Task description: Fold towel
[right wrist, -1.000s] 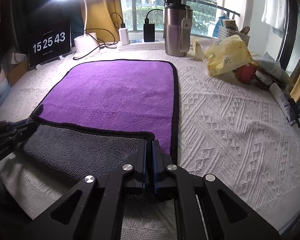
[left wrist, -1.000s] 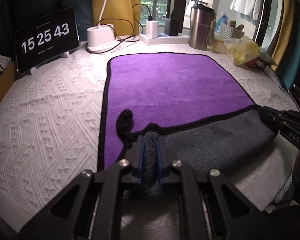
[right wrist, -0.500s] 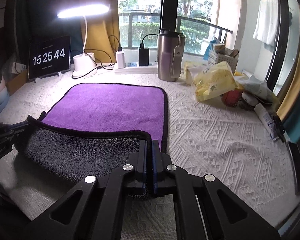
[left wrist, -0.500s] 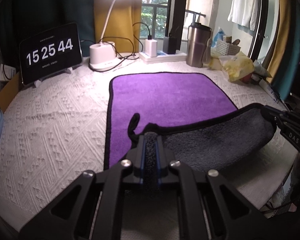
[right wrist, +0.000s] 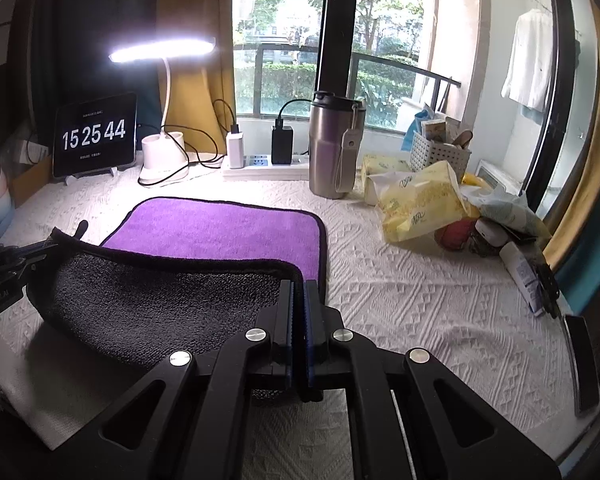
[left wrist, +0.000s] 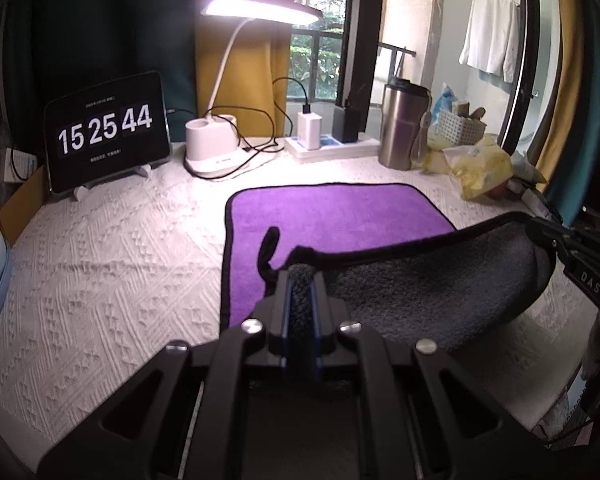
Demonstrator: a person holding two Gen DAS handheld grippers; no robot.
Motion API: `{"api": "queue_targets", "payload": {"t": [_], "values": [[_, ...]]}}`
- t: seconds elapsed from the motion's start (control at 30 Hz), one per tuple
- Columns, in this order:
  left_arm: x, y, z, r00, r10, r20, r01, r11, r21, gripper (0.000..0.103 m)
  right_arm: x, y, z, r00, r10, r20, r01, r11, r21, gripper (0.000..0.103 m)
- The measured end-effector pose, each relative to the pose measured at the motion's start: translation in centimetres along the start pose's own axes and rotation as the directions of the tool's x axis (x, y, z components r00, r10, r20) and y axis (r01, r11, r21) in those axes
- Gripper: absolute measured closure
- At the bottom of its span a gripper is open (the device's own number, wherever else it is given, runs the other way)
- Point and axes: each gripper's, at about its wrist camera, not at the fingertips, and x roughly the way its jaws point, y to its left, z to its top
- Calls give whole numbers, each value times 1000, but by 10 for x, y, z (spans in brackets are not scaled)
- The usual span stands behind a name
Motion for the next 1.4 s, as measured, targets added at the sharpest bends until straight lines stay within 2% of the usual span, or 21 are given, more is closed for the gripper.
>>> {"api": "queue_targets", "payload": {"t": [0.23,0.7,0.93,1.4], "values": [[0,-3,17,999,18,48,-19,1000,20,94,5,-4,12,1000,-4,28,4,1000,3,98],[14,5,46,996,25,90,-27,999,19,94,18,-6,32,998,3,64,-3,1000,-3,98],[24,8,57,996,-1,89,0,1000,14,94,26,-8,43,997,-10,80,10,1000,-5,98],[51,10,78,992,9,128,-16,999,52,94,53,-11,62,994,-27,106,29,999,-19,98]]}}
